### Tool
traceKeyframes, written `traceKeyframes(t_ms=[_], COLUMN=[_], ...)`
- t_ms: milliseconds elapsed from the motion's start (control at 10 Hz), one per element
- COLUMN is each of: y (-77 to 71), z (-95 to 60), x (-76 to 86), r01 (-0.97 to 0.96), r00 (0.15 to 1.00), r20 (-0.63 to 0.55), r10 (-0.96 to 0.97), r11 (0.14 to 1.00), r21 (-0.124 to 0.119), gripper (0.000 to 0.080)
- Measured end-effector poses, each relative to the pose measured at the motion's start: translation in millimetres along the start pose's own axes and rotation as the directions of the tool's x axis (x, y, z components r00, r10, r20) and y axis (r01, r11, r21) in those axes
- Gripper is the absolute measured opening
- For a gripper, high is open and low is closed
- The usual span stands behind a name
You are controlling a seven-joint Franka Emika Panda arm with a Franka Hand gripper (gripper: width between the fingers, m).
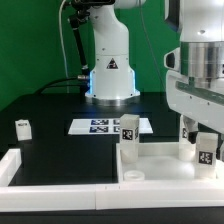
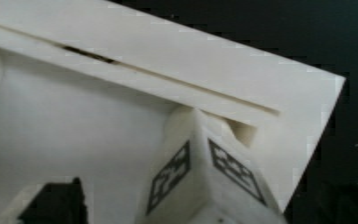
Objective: Assemble square table
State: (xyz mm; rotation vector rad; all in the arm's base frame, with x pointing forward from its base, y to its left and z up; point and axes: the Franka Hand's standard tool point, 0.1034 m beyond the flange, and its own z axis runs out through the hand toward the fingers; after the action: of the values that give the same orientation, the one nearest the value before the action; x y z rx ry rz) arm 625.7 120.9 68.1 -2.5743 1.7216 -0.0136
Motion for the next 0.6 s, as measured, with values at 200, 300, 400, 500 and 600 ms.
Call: traceKeyframes(t_ms=[200,300,400,500,600], y=[-6.7,-11.9,-11.0,-10.8,-10.8], z=[-2.6,-3.3,-1.4,-1.6,-1.5], x=[-1.2,-4.9,-6.3,-4.4,-4.6], r01=[0.306,0.408,0.486,0.495,0.469], r00=[0.950,0.909,0.869,0.864,0.878], r20=[-0.072,-0.110,-0.125,-0.125,-0.124], r10=[-0.304,-0.402,-0.479,-0.488,-0.461], r11=[0.951,0.912,0.873,0.868,0.883], r21=[0.031,0.041,0.032,0.031,0.035], gripper=[0.0649,0.0649,0.0649,0.0649,0.0649])
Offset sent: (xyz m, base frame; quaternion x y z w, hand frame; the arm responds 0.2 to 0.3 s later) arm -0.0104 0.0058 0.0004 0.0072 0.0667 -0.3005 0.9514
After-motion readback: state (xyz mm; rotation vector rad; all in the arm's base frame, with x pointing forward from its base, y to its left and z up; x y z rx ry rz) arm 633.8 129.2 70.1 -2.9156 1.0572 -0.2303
